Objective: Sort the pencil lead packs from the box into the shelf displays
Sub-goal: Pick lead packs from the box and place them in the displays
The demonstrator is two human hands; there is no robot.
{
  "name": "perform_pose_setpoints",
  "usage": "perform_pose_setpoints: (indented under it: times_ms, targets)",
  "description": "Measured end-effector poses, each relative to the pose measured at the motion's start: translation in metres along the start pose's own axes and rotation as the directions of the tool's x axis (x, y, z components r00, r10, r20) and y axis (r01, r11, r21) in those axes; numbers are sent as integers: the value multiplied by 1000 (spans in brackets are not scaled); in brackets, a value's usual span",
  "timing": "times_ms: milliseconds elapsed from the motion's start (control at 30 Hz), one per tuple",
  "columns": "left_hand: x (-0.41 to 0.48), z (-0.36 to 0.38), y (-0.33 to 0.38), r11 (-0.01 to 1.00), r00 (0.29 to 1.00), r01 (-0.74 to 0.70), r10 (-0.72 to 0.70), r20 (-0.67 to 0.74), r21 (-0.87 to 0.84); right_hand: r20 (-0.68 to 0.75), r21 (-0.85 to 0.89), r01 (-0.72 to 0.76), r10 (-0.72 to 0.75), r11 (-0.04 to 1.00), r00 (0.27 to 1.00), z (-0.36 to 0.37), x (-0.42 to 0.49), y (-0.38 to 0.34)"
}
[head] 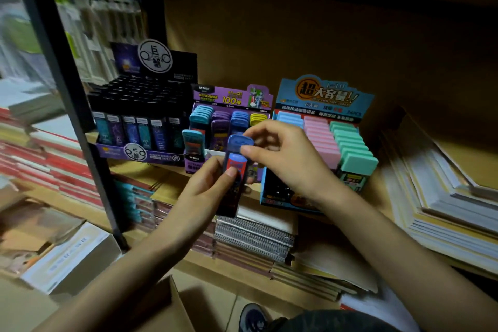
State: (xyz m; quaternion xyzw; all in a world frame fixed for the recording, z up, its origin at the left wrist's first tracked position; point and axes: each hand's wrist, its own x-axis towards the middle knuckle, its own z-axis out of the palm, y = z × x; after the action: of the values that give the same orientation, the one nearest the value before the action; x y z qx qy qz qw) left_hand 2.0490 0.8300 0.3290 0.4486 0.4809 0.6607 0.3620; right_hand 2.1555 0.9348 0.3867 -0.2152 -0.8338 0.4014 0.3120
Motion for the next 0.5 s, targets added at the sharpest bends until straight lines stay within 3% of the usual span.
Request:
perform_pose_setpoints:
  times_ms: [100, 200, 333, 500]
  targets:
    - [4, -18, 5, 950, 992, -109, 124, -34, 293, -71, 11, 19, -18, 1000, 997, -7, 18, -8]
    - [10, -44, 2, 737, 950, -108, 274, -150, 667, -201, -134, 49, -76, 990, 977, -15, 39, -9]
    - [22, -65, -4, 638, 942, -91, 303, -141, 765, -266, -257, 24, -95, 966, 959, -14, 60, 1]
    - [34, -75, -12, 649, 952, -146, 298, -74, 746, -250, -384, 14, -119, 923, 961, -4, 70, 15]
